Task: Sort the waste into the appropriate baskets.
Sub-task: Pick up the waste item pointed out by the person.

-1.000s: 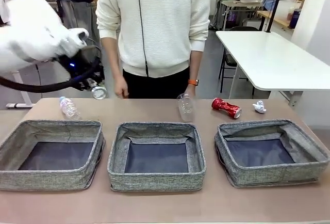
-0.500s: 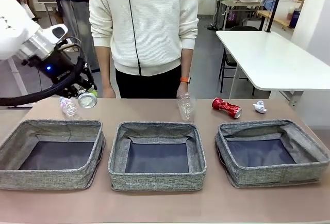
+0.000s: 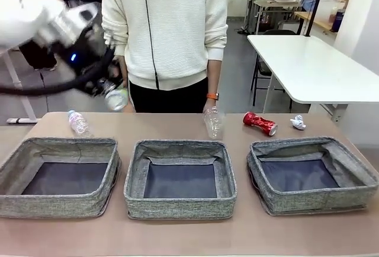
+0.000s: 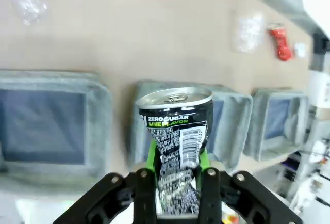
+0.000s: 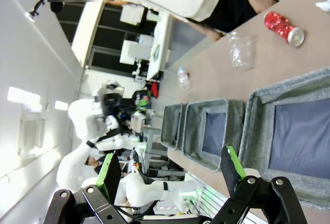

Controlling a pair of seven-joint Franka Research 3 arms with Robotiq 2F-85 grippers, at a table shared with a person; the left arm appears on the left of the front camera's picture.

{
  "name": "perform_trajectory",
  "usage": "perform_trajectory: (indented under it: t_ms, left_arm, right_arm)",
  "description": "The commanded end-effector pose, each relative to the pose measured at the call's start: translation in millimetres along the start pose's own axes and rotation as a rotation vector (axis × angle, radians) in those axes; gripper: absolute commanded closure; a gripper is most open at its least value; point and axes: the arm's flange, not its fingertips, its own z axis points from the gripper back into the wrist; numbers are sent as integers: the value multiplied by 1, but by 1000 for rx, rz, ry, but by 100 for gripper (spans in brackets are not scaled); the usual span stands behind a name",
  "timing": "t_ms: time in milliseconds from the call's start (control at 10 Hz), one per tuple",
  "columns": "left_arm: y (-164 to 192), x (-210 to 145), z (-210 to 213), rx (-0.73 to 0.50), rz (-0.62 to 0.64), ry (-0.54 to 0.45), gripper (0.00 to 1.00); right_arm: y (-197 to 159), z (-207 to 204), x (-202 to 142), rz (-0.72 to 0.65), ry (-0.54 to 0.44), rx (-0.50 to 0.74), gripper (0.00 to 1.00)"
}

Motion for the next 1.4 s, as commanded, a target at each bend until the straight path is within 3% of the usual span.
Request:
perform_trajectory:
  t_ms: [0,200,300,500,600,700,800,1300]
  left_arm:
    - [-94,-8,63,-9,-139,26,68]
    - [-173,-30,76,28,-352,58,68]
    - [-199,-38,66,48,-391,76,68]
    - [-237,-51,45,80,-312,32,68]
    - [-251,-51,41,127,-130,-11,68]
    - [-257,-51,41,115,-44,-53,68]
    - [-256,-49,45,76,-97,15,68]
    - [-244,-39,62,168,-133,65,68]
  right_arm:
    - [2,-2,3,28,-16,22,0]
    - [2,-2,3,28,-16,22,0]
    - [2,-2,3,28,-16,22,0]
    - [2,-2,3,28,-16,22,0]
    - [2,-2,3,28,-16,22,0]
    - [2,-2,3,28,-16,22,0]
    - [2,-2,3,28,-16,22,0]
    - [2,-2,3,28,-16,22,0]
